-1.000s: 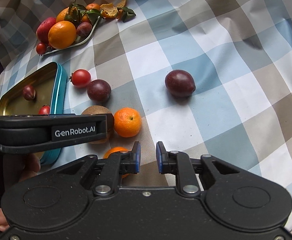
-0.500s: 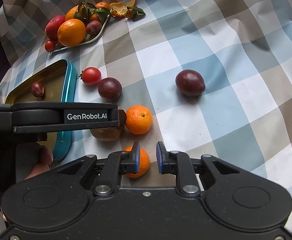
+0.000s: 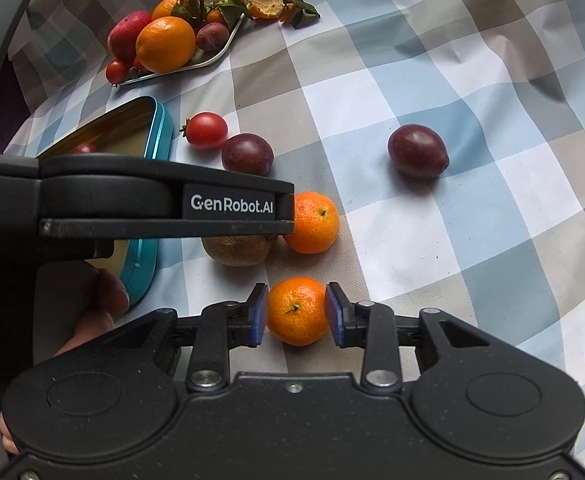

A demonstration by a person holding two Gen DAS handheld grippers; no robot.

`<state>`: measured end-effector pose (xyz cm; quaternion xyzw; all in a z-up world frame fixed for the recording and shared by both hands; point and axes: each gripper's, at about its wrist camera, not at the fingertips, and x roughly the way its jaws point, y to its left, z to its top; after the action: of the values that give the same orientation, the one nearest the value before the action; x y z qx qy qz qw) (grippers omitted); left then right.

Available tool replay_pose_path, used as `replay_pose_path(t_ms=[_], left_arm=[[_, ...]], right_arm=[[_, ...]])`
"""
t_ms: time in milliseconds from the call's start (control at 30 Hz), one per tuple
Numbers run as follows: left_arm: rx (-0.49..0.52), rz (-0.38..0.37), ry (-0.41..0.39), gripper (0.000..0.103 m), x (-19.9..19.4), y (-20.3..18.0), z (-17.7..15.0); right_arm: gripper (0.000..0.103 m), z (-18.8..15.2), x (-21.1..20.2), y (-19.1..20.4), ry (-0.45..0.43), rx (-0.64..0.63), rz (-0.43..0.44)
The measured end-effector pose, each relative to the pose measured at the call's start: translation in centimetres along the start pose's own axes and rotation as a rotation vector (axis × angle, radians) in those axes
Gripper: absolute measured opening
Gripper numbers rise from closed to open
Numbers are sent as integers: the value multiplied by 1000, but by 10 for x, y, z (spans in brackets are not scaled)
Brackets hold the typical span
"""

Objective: Organize fruits

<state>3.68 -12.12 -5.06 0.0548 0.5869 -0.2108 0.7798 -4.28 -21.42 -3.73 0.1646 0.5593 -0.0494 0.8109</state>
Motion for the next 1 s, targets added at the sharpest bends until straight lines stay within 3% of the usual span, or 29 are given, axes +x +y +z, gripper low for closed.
replay_pose_path(t_ms=[233, 500, 700, 833, 1000], left_arm=[[25, 15, -12, 69, -1, -2, 0], [54, 24, -21, 69, -2, -6, -1], [94, 67, -53, 75, 0, -13, -5], [111, 76, -50, 73, -1, -14, -7], [71, 46, -10, 73, -2, -7, -9]], right_arm=[[52, -1, 9, -6, 21, 56, 39], [48, 0, 2, -7, 27, 1, 16], [48, 8, -8, -22, -10, 59, -11], [48, 11, -10, -30, -24, 101, -33], [48, 11, -10, -25, -18, 66, -36]])
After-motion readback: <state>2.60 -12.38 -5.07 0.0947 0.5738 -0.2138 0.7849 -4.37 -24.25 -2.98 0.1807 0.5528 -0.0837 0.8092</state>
